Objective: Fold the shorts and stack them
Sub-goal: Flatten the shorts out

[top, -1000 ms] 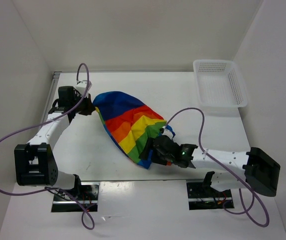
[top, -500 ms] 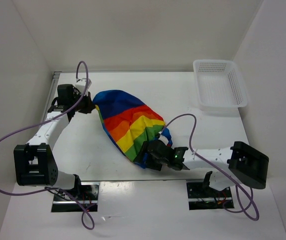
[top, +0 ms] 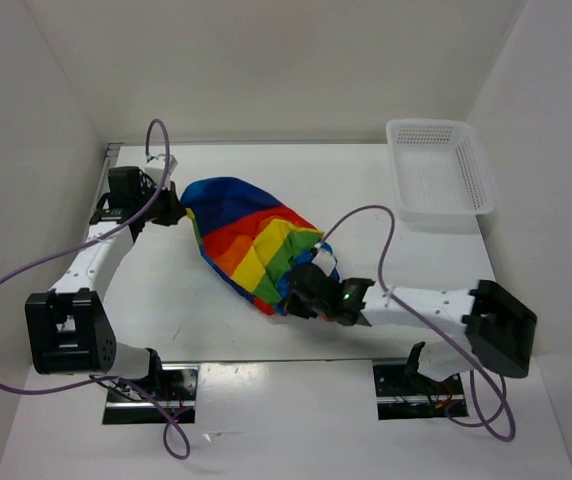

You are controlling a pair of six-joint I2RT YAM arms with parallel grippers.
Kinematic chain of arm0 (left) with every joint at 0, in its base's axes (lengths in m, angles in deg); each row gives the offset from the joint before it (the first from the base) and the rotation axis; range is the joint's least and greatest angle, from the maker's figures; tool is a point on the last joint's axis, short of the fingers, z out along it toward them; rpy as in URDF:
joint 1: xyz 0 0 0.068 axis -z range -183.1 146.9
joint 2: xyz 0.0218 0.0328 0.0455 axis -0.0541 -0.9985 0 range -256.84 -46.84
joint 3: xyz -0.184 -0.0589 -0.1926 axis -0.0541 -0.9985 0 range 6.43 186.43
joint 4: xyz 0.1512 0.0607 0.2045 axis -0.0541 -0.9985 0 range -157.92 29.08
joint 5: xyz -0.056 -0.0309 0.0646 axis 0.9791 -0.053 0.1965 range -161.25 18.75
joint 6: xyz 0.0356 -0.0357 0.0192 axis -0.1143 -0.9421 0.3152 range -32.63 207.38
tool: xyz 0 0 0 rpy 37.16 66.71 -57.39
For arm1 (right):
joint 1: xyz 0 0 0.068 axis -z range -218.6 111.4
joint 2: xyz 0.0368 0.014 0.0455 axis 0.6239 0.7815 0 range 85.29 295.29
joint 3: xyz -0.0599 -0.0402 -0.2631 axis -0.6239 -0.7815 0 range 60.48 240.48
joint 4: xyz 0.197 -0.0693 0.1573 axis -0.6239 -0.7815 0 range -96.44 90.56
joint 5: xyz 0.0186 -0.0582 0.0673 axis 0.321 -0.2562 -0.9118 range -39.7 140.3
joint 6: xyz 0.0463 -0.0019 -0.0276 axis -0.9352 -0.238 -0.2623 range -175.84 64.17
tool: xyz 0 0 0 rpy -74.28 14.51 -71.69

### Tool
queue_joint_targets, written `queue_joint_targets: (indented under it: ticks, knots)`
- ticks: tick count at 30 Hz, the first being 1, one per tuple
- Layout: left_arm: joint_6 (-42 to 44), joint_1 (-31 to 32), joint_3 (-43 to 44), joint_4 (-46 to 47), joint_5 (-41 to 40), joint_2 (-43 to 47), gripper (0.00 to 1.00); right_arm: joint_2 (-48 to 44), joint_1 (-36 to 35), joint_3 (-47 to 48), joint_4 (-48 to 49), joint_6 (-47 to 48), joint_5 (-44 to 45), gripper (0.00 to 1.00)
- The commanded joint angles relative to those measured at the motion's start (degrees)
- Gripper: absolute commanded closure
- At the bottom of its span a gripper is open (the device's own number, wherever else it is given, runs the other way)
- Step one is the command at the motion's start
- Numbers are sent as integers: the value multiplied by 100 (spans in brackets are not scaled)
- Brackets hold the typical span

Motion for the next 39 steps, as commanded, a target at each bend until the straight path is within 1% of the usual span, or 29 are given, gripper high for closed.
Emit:
queue_joint_targets:
  ticks: [1, 2, 3, 4, 5, 6, 7, 8, 9, 11, 12, 13, 16, 19, 21, 26, 30, 34, 39]
  knots:
    - [23, -192, 578, 67, 202, 203, 100, -1163, 758, 929, -831, 1254, 245, 100]
    - [23, -192, 710, 67, 254, 203, 100, -1313, 1100, 1106, -911, 1606, 7, 100]
    - [23, -192, 1007, 119, 316, 203, 100, -1462, 1826, 1326, -982, 2323, -274, 100]
    - [23, -192, 1184, 120, 430, 203, 100, -1464, 2164, 1894, -1226, 2660, -773, 100]
    - [23, -192, 1368, 120, 483, 203, 100, -1394, 2446, 2230, -1368, 2977, -1013, 99]
    - [23, -192, 1535, 180, 536, 264, 100, -1280, 2840, 2990, -1561, 3572, -1207, 99]
    - [23, -245, 1885, 181, 597, 351, 100, -984, 2931, 3381, -2024, 3830, -1304, 99]
    - [23, -245, 2071, 181, 598, 413, 100, -841, 2932, 3759, -2246, 4059, -1305, 97]
    - [23, -245, 2247, 181, 598, 474, 100, -709, 2932, 4406, -2448, 4348, -1305, 97]
    - [23, -376, 2607, 128, 598, 755, 100, -568, 2932, 4815, -2721, 4439, -1157, 97]
    - [23, -429, 2609, 181, 598, 861, 100, -567, 2932, 5017, -2723, 4439, -1052, 97]
    - [23, -578, 2670, 259, 598, 1088, 100, -698, 3002, 5072, -2723, 4491, -1050, 97]
    - [23, -929, 2872, 260, 834, 1388, 100, -970, 3247, 5203, -2793, 4492, -936, 97]
    - [23, -1141, 3153, 207, 1072, 1521, 100, -1111, 3573, 5449, -2934, 4553, -883, 97]
    - [23, -1142, 3329, 76, 1134, 1661, 100, -1243, 3687, 5739, -3127, 4615, -831, 97]
    - [23, -1142, 3540, 76, 1195, 1898, 100, -1367, 3688, 6573, -3487, 4729, -690, 98]
    - [23, -1142, 3839, 76, 1195, 2162, 100, -1367, 3688, 7277, -3602, 4790, -1180, 98]
    - [23, -1142, 4480, -415, 976, 2321, 100, -1420, 3688, 8233, -3988, 4904, -1691, 98]
    - [23, -1142, 5166, -662, 756, 2532, 100, -1420, 3688, 9105, -4471, 4905, -2166, 98]
